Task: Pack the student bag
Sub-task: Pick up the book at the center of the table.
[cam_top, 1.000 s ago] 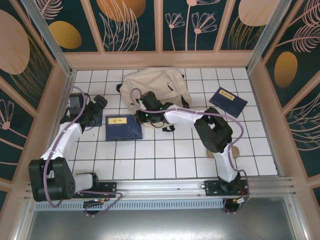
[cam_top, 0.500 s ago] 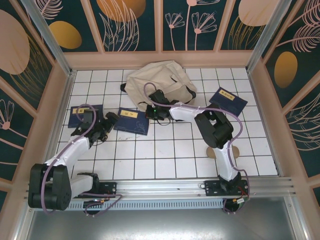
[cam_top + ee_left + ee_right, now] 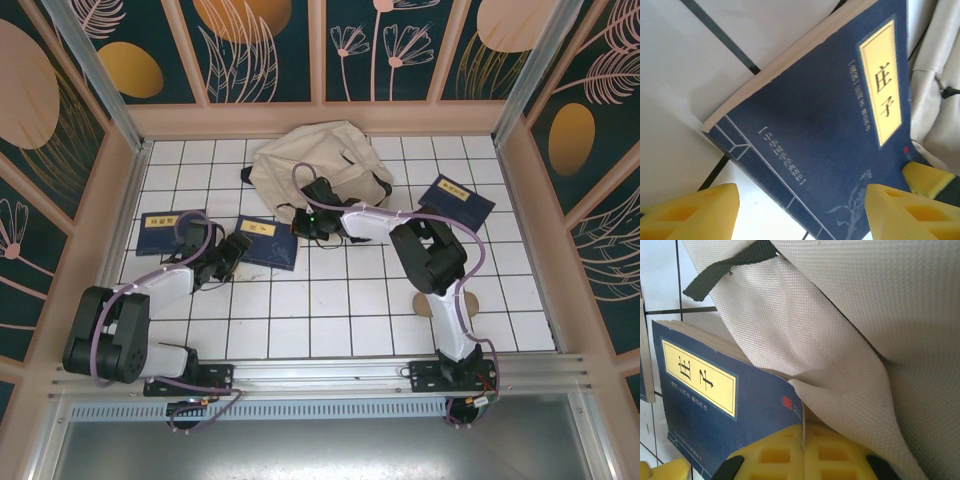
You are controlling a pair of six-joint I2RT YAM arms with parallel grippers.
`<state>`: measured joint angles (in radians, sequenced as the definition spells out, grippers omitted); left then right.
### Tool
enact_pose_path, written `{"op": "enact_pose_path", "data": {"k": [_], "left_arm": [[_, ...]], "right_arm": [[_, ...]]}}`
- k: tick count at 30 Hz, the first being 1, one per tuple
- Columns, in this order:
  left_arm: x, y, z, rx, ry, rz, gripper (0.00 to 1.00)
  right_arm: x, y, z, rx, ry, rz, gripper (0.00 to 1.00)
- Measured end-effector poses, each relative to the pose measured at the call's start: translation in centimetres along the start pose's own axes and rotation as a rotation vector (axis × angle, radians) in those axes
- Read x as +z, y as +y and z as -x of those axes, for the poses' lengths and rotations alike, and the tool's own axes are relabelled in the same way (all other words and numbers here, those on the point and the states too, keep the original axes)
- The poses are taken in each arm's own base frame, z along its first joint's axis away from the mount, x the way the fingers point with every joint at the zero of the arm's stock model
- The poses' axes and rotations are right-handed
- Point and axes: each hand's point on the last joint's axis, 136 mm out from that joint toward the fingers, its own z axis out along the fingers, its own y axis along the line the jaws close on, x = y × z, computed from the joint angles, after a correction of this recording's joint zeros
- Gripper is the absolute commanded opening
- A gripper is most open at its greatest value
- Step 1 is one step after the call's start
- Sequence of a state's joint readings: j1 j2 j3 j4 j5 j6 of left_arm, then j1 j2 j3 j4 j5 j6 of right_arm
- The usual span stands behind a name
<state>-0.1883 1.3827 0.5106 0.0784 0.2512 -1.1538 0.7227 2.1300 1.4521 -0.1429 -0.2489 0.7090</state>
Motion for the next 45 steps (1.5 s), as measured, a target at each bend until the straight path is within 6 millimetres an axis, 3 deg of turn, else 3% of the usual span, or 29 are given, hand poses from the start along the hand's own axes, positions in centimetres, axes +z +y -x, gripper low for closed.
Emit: {"op": "enact_pose_path", "data": {"k": [7,14,18,24,27,30,33,37,40,45], "left_arm": [[1.2,-0.1,0.0,-0.004,0.02,-0.005,0.56],[2.0,-0.8,-0.4,0.001,0.055,-0.045,0.51],[2.1,-2.2,-0.5,0.02,0.074,-0.114,0.48],[1.7,-6.1,-0.3,0.064,0.068,-0.275,0.45],[2.1,-6.7,-0.5,0.069,0.072,-0.307,0.39],[2.8,-6.3,-0.5,0.056,0.077,-0.296,0.24],[2.9,-6.1,-0.5,0.057,0.079,-0.285,0.06],[2.0,-6.6,0.2,0.098,0.03,-0.252,0.0],[-0.5,-8.9,1.5,0.147,-0.045,-0.266,0.0],[-6.2,-15.1,3.2,0.238,-0.147,-0.394,0.0]], "right_arm": [[0.1,0.0,-0.1,0.022,0.032,0.036,0.0],[0.3,0.0,-0.1,0.051,0.064,0.086,0.0],[0.4,0.1,-0.1,0.06,0.075,0.107,0.0],[0.5,0.3,-0.3,0.062,0.097,0.135,0.01],[0.5,0.4,-0.5,0.062,0.106,0.144,0.03],[0.4,0.4,-0.6,0.061,0.112,0.151,0.1],[0.3,0.6,-0.6,0.055,0.12,0.165,0.25],[-0.9,1.6,-1.0,0.012,0.132,0.206,0.42],[-3.2,2.4,-1.2,-0.022,0.124,0.229,0.56],[-9.9,5.3,0.5,-0.079,0.025,0.339,0.75]]}}
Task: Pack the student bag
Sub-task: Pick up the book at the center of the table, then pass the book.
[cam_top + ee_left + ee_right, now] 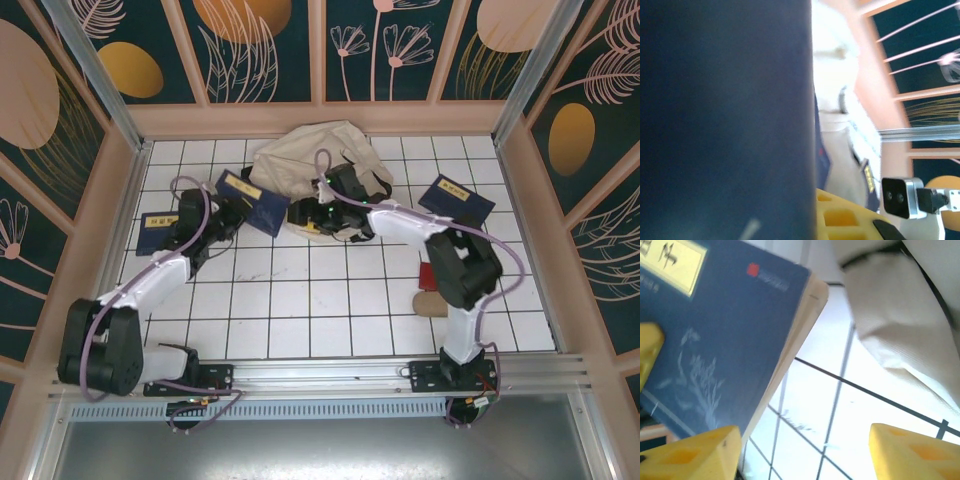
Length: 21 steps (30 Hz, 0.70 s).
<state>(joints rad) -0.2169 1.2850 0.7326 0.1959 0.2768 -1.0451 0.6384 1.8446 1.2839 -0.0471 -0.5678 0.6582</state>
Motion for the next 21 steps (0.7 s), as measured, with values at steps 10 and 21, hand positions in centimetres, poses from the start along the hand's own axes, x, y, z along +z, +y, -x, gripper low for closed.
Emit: {"op": "enact_pose_path", "data": {"k": [10,21], "left_arm": [[-1.6,-8.7,1.4,0.031,0.022,-0.263,0.0],[0.5,-11.6,-1.9,-0.016,0.168,-0.376,0.0]], "right_arm": [[-6.6,3.5,2.9,0.078,-0.164,0.303,0.86],[-9.0,6.6,5.4,0.136,-0.224,0.491,0.83]]}}
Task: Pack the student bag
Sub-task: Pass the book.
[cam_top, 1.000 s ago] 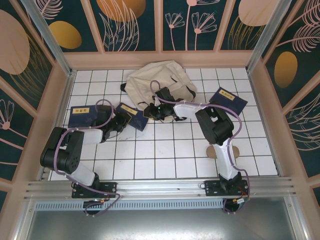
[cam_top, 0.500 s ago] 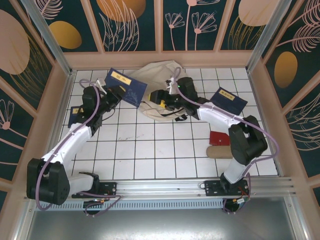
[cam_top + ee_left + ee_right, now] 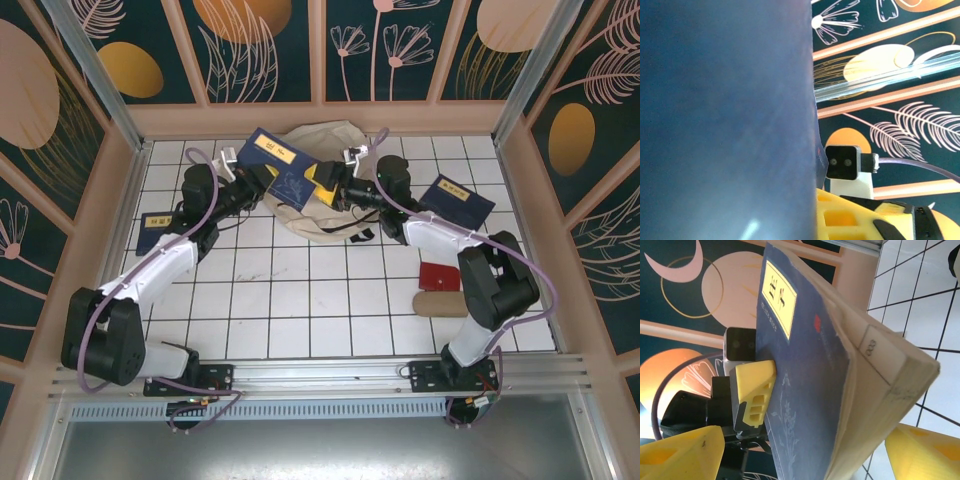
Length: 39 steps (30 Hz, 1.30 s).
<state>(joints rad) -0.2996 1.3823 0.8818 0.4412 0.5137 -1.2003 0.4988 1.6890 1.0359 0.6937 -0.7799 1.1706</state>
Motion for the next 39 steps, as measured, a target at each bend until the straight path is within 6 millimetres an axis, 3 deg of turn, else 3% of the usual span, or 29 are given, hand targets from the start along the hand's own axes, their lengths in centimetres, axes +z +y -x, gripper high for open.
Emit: {"op": "enact_pose_path", "data": {"k": [6,12,15,17,19,21,24,27,32,35,39], "left_arm": [[0.5,-0.9,0.0,-0.034,0.014,-0.058,0.0],[0.7,-1.6,0.0,-0.055,0.023,-0.094,0.0],[0.8,-2.1,0.0,-0.064,0.028,-0.11,0.03],[0.9,-2.2,0.0,-0.068,0.03,-0.115,0.15],[1.0,-2.1,0.0,-0.07,0.03,-0.111,0.37],[1.0,-2.1,0.1,-0.067,0.028,-0.111,0.55],[1.2,-1.8,0.3,-0.038,0.02,-0.076,0.69],[1.8,-1.0,0.8,0.018,0.0,0.017,0.73],[3.7,0.6,1.1,0.178,-0.013,0.18,0.76],[5.7,2.1,-0.1,0.28,0.024,0.275,0.78],[9.3,3.4,-3.4,0.462,0.117,0.391,0.78]], "right_arm": [[0.5,0.1,0.7,0.063,-0.017,0.059,0.75],[0.4,1.2,1.0,0.075,-0.033,0.116,0.47],[0.1,1.4,1.1,0.082,-0.051,0.138,0.27],[0.0,1.6,1.2,0.08,-0.059,0.148,0.12],[-0.1,2.0,1.3,0.066,-0.065,0.156,0.03],[-0.1,1.6,1.5,0.063,-0.078,0.133,0.0],[-0.8,0.2,2.0,0.049,-0.112,0.051,0.0],[-2.8,-0.4,3.2,0.004,-0.172,-0.047,0.0],[-9.5,-0.4,6.4,-0.124,-0.341,-0.249,0.0],[-14.5,-1.2,7.6,-0.169,-0.445,-0.385,0.0],[-21.8,-3.4,8.1,-0.156,-0.574,-0.571,0.0]]}}
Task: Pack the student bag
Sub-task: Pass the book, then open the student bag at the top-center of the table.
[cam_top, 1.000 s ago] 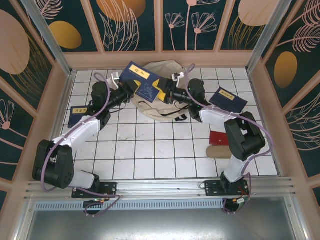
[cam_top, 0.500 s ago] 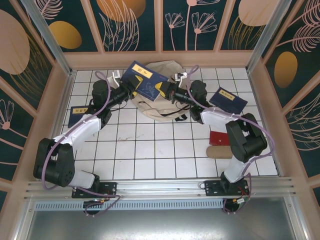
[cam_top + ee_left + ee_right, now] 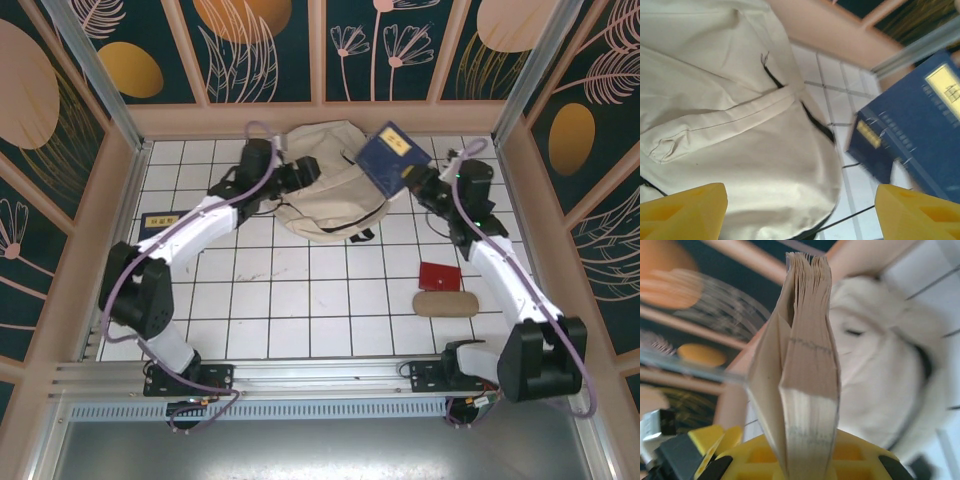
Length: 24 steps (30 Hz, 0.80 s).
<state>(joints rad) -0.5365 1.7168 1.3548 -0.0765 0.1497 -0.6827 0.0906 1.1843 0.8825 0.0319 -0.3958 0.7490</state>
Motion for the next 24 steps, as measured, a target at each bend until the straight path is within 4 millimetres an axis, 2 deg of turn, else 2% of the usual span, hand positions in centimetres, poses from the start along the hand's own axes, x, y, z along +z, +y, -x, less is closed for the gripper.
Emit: {"op": "enact_pose_path", "data": {"k": [4,6,10,12,16,18,21,24], "left_arm": [[3.4,-3.4,-2.8,0.209,0.062,0.066,0.79],[4.7,-5.0,-4.1,0.305,0.083,0.1,0.79],[7.4,-7.7,-7.5,0.492,0.139,0.155,0.83],[8.4,-8.2,-9.5,0.566,0.18,0.171,0.85],[9.7,-7.2,-13.1,0.683,0.286,0.209,0.88],[10.1,-6.3,-14.1,0.715,0.328,0.228,0.88],[10.6,-4.5,-15.2,0.749,0.384,0.277,0.86],[11.1,-2.9,-15.1,0.772,0.393,0.352,0.85]], "right_arm": [[-4.0,-5.2,2.2,0.038,-0.097,-0.171,0.0],[-5.6,-6.9,2.9,0.056,-0.133,-0.226,0.0],[-7.5,-9.1,3.5,0.094,-0.17,-0.291,0.0],[-7.7,-9.7,3.4,0.108,-0.169,-0.308,0.0],[-7.8,-10.1,3.0,0.122,-0.153,-0.319,0.0],[-7.8,-10.3,2.8,0.126,-0.15,-0.321,0.0],[-7.7,-10.4,2.5,0.136,-0.144,-0.321,0.0],[-7.6,-10.5,2.2,0.148,-0.132,-0.314,0.0]]}}
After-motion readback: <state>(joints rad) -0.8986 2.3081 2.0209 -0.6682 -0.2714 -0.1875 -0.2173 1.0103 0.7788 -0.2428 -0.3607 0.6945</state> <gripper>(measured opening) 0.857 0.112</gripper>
